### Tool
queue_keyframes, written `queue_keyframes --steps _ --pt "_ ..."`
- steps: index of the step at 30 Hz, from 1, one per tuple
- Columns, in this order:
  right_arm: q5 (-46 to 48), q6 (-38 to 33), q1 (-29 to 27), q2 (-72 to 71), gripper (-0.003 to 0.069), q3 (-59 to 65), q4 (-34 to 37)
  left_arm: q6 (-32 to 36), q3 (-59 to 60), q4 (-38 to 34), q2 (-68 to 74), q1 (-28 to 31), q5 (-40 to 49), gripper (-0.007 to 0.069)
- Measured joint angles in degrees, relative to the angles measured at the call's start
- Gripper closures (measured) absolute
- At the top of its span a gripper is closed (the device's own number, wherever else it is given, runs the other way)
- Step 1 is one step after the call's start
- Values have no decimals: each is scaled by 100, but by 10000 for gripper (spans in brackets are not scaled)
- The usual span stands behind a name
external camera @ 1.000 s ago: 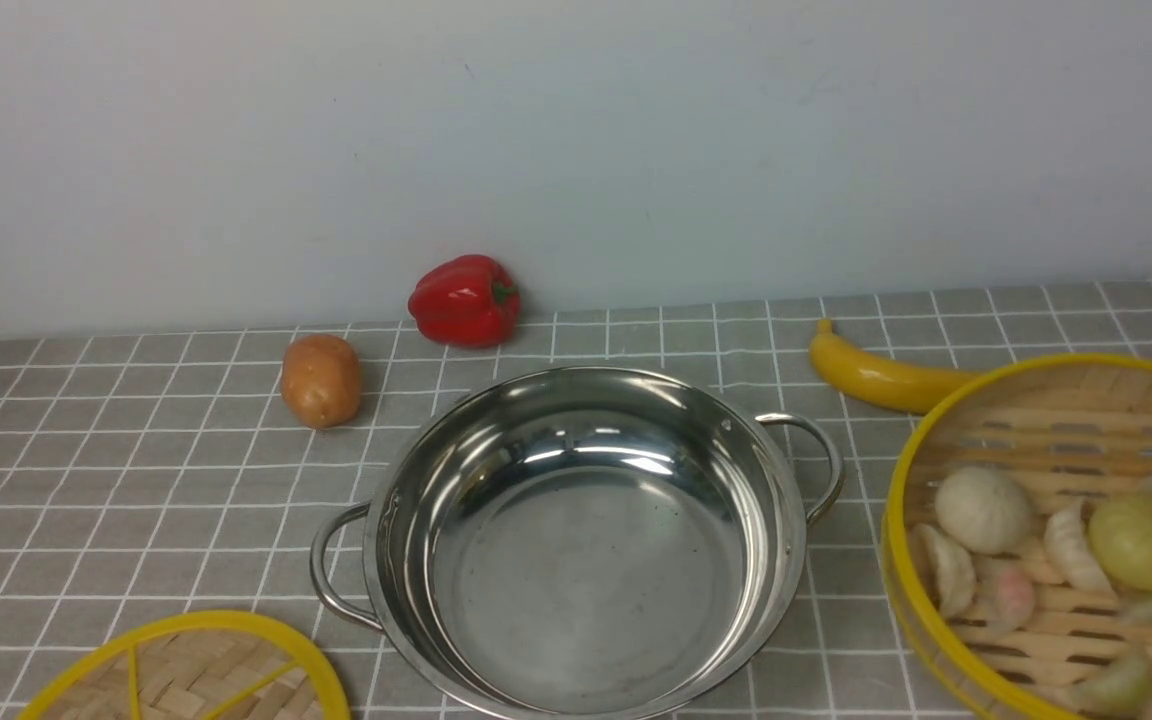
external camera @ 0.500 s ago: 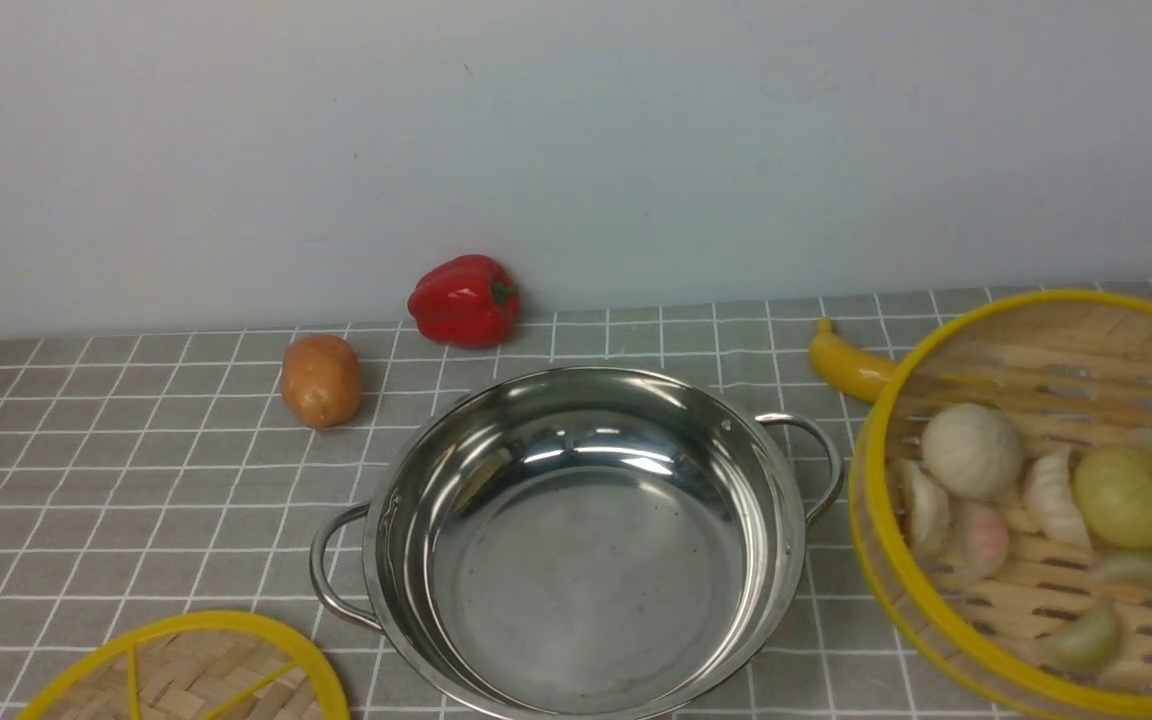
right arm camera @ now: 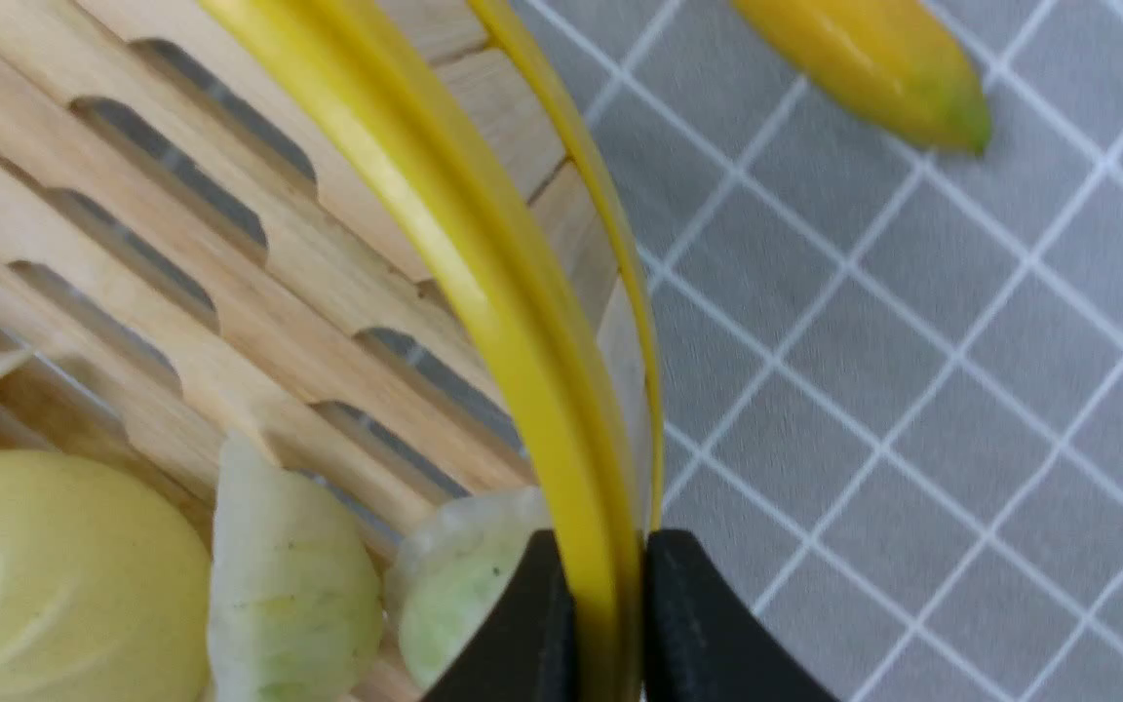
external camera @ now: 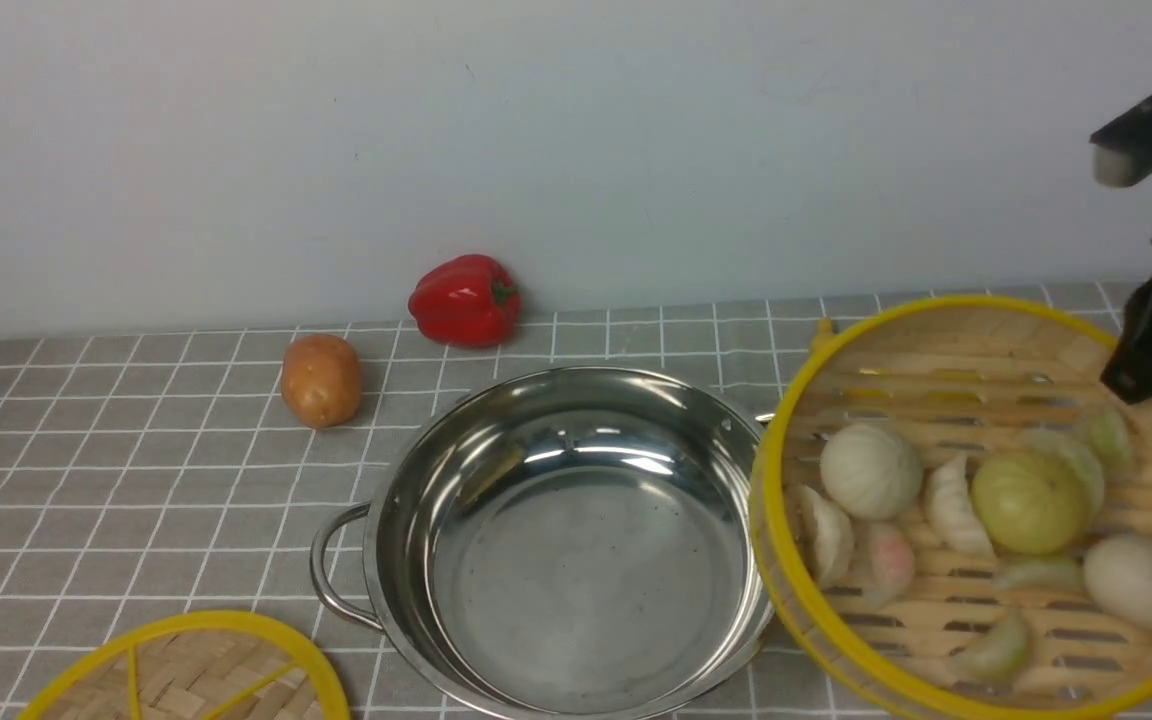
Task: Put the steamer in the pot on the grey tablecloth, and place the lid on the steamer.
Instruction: 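Place the bamboo steamer basket of food into the steel pot with the right gripper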
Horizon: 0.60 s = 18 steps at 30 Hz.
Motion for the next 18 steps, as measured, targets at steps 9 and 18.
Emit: queue_keyframes --steps 9,18 --pt "13 130 497 297 573 -532 141 0 0 0 0 2 0 382" --pt "28 148 1151 935 573 -1361 288 0 0 0 0 2 0 382"
